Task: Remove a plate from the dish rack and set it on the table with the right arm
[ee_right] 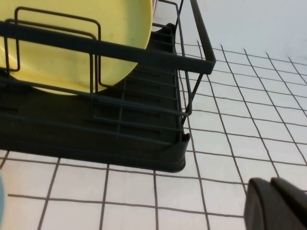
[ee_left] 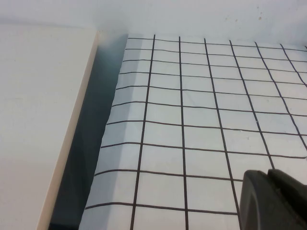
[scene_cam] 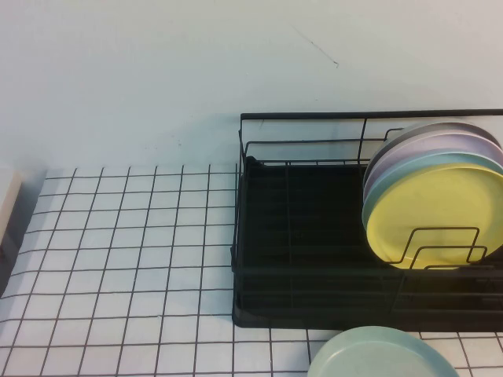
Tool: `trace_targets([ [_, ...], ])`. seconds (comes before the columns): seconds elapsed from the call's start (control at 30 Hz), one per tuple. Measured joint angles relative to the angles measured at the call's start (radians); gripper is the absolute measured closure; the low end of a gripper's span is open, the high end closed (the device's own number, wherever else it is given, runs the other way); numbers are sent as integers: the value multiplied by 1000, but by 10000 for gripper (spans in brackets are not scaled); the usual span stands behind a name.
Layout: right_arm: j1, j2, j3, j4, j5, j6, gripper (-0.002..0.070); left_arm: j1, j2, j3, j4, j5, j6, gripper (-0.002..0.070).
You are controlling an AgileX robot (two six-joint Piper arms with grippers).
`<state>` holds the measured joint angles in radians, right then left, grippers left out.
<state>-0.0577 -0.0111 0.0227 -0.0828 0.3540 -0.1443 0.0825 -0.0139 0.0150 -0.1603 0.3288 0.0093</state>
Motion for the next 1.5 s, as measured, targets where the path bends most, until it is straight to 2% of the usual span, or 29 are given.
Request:
trace_targets([
  [0.73, 0, 0, 0, -4, 0, 0, 678, 0, 0, 0, 0, 0, 0, 678],
  [1.0, 0, 0, 0, -105, 0, -4, 678, 0, 0, 0, 0, 0, 0, 678],
  [1.23, 0, 0, 0, -115, 2, -10, 678, 0, 0, 0, 0, 0, 0, 678],
  [1.4, 0, 0, 4, 16, -46, 62, 678, 0, 0, 0, 0, 0, 0, 678],
  [1.5, 0, 0, 7, 239, -115, 192, 678, 0, 0, 0, 0, 0, 0, 678],
])
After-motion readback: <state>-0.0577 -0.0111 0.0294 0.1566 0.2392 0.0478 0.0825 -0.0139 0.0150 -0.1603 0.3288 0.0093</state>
